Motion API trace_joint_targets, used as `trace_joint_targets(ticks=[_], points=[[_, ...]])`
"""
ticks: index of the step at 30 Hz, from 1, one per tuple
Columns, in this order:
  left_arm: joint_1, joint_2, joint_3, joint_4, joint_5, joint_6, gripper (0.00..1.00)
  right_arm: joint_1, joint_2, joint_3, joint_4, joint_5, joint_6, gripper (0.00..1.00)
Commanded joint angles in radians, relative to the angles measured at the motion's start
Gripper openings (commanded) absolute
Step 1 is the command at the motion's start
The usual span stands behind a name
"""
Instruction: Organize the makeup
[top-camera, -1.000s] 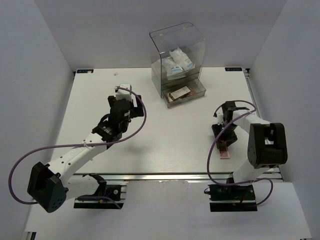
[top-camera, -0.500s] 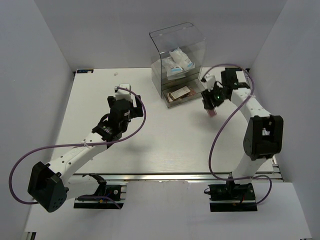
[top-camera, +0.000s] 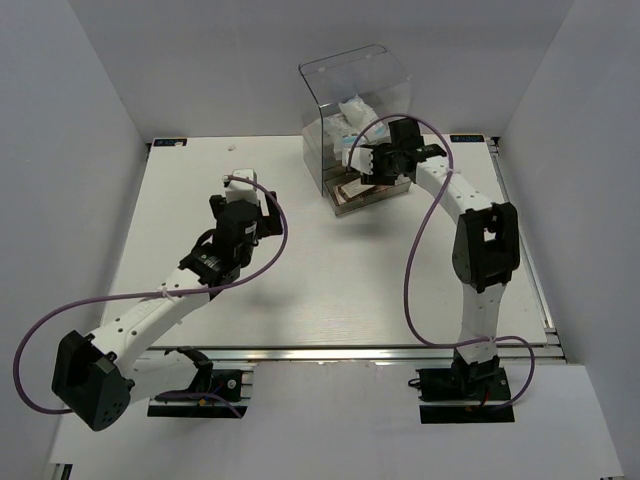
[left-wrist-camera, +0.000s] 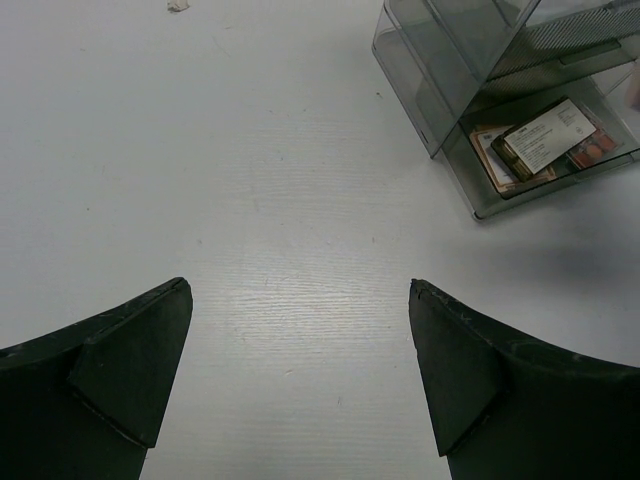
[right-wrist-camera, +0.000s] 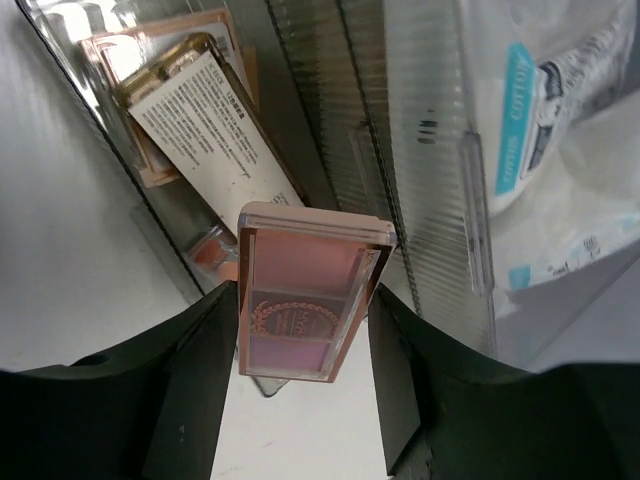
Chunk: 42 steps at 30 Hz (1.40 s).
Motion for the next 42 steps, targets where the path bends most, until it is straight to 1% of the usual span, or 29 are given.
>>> trace_joint_targets(ticks=[1, 4, 6, 7, 8, 9, 11, 12, 13, 16, 18, 20, 21, 22, 23, 24, 25, 26, 27, 28, 31, 34, 37, 41, 42], points=[[0.006, -0.060, -0.022, -0.016, -0.035, -0.024, 0.98, -0.008, 0.029, 0.000, 0.128, 0.050, -0.187, 0.12], [0.006, -0.071, -0.031, -0.026, -0.042, -0.026, 0.98, -0.008, 0.077, 0.047, 0.137, 0.064, -0.204, 0.15], [0.006, -0.071, -0.033, -0.027, -0.042, -0.026, 0.98, -0.010, 0.103, 0.077, 0.125, 0.064, -0.215, 0.37], [0.005, -0.066, -0.031, -0.027, -0.039, -0.026, 0.98, -0.008, 0.109, 0.078, 0.122, 0.064, -0.223, 0.49], [0.006, -0.061, -0.030, -0.025, -0.039, -0.026, 0.98, -0.008, 0.115, 0.078, 0.120, 0.059, -0.224, 0.65], [0.005, -0.058, -0.027, -0.025, -0.036, -0.026, 0.98, -0.008, 0.118, 0.078, 0.117, 0.056, -0.224, 0.71], [0.006, -0.048, -0.021, -0.022, -0.035, -0.023, 0.98, -0.008, 0.120, 0.078, 0.108, 0.050, -0.214, 0.81], [0.006, -0.046, -0.018, -0.020, -0.035, -0.023, 0.98, -0.008, 0.120, 0.077, 0.107, 0.047, -0.204, 0.83], [0.006, -0.041, -0.016, -0.017, -0.035, -0.023, 0.98, -0.008, 0.115, 0.077, 0.105, 0.041, -0.191, 0.85], [0.008, -0.037, -0.015, -0.011, -0.031, -0.021, 0.98, -0.010, 0.099, 0.097, 0.088, 0.015, -0.129, 0.85], [0.006, -0.034, -0.015, -0.011, -0.030, -0.021, 0.98, -0.013, 0.083, 0.112, 0.049, -0.017, -0.055, 0.83], [0.006, -0.031, -0.013, -0.010, -0.028, -0.023, 0.98, -0.023, 0.052, 0.140, -0.008, -0.112, -0.008, 0.74], [0.006, -0.031, -0.013, -0.008, -0.028, -0.023, 0.98, -0.029, 0.043, 0.146, -0.100, -0.155, -0.006, 0.67], [0.006, -0.029, -0.015, -0.005, -0.027, -0.021, 0.98, -0.037, 0.026, 0.141, -0.146, -0.222, -0.023, 0.48], [0.006, -0.025, -0.015, -0.004, -0.024, -0.021, 0.98, -0.039, 0.019, 0.131, -0.188, -0.244, -0.043, 0.40], [0.009, -0.023, -0.015, 0.000, -0.021, -0.021, 0.98, -0.040, 0.013, 0.118, -0.264, -0.257, -0.095, 0.34], [0.008, -0.020, -0.013, 0.000, -0.021, -0.018, 0.98, -0.040, 0.011, 0.101, -0.309, -0.273, -0.129, 0.18], [0.008, -0.018, -0.010, 0.000, -0.018, -0.017, 0.98, -0.039, 0.014, 0.097, -0.347, -0.278, -0.156, 0.06], [0.008, -0.014, -0.002, -0.003, -0.018, -0.015, 0.98, -0.040, 0.019, 0.095, -0.382, -0.281, -0.178, 0.00], [0.009, -0.011, 0.001, -0.007, -0.018, -0.011, 0.98, -0.039, 0.031, 0.098, -0.443, -0.283, -0.213, 0.00], [0.012, -0.012, 0.002, -0.008, -0.019, -0.009, 0.98, -0.037, 0.069, 0.118, -0.554, -0.266, -0.281, 0.00], [0.014, -0.015, -0.001, -0.010, -0.018, -0.012, 0.98, -0.028, 0.118, 0.133, -0.567, -0.214, -0.286, 0.00], [0.014, -0.018, -0.001, -0.019, -0.019, -0.017, 0.98, -0.016, 0.146, 0.129, -0.501, -0.168, -0.243, 0.00], [0.015, -0.023, -0.001, -0.025, -0.025, -0.017, 0.98, 0.004, 0.163, 0.080, -0.270, -0.100, -0.140, 0.00], [0.015, -0.023, -0.001, -0.028, -0.025, -0.018, 0.98, 0.012, 0.178, 0.080, -0.237, -0.090, -0.122, 0.00]])
